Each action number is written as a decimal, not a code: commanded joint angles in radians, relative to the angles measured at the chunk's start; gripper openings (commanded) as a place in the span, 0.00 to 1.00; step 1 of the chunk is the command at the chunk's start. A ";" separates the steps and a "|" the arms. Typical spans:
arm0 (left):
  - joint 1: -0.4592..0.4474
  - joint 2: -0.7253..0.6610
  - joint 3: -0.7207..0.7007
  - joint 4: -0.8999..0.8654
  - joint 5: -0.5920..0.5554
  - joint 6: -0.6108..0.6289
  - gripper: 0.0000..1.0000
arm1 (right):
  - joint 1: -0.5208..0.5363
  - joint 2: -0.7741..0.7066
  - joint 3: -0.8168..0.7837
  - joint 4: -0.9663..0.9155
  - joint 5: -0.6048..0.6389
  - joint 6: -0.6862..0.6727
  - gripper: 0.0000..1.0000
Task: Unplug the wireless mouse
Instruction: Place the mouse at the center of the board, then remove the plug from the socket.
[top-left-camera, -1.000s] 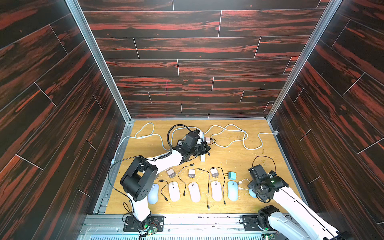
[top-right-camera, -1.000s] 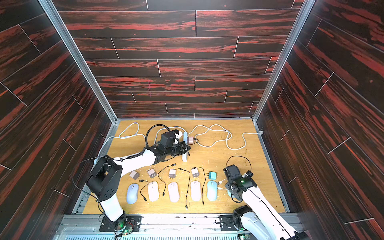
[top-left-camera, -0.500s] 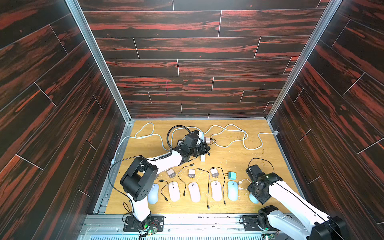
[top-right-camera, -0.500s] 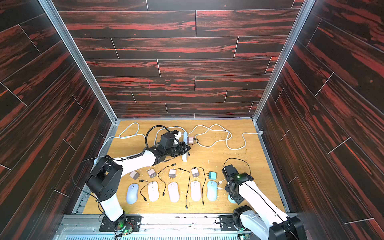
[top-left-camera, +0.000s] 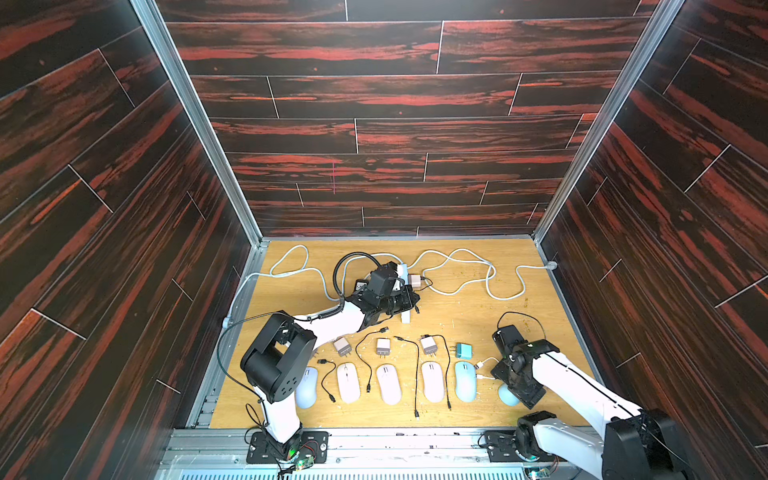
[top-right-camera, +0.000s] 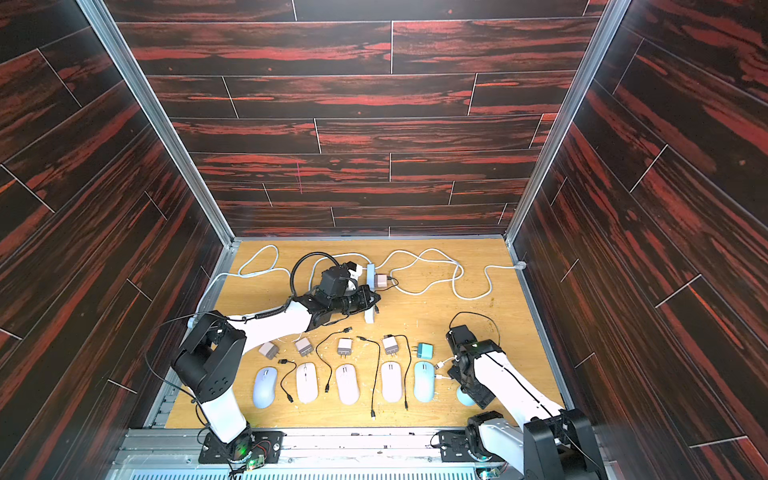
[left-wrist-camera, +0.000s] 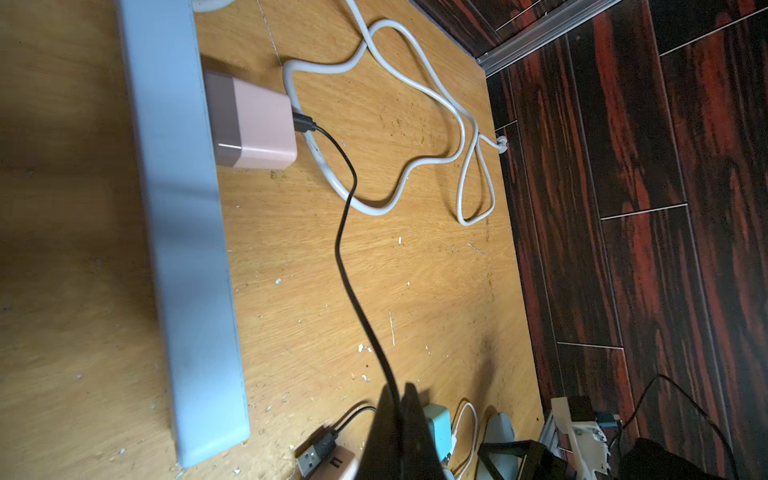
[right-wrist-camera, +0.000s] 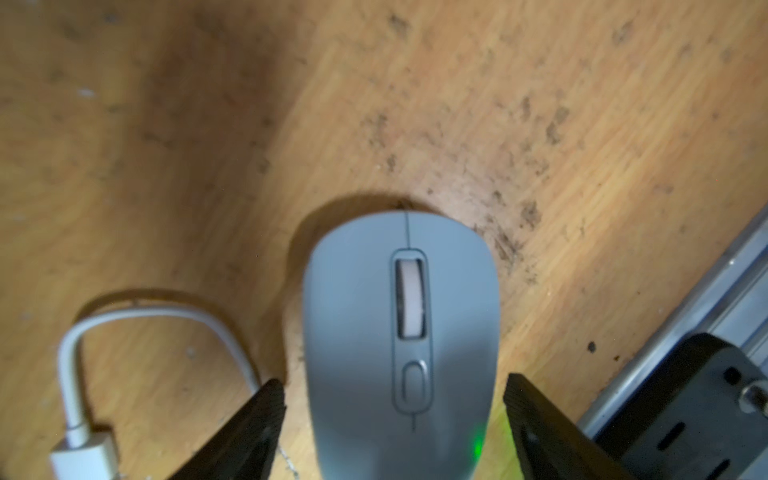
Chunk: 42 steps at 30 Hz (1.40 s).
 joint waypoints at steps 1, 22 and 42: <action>-0.001 -0.025 -0.015 0.017 -0.002 0.001 0.00 | -0.003 0.008 0.030 -0.021 0.012 -0.014 0.92; -0.003 -0.112 -0.024 -0.225 0.042 0.273 0.00 | -0.005 0.114 0.239 0.797 -0.579 -0.455 0.78; -0.003 -0.135 -0.061 -0.218 0.035 0.251 0.00 | -0.008 0.702 0.413 1.334 -0.845 -0.235 0.77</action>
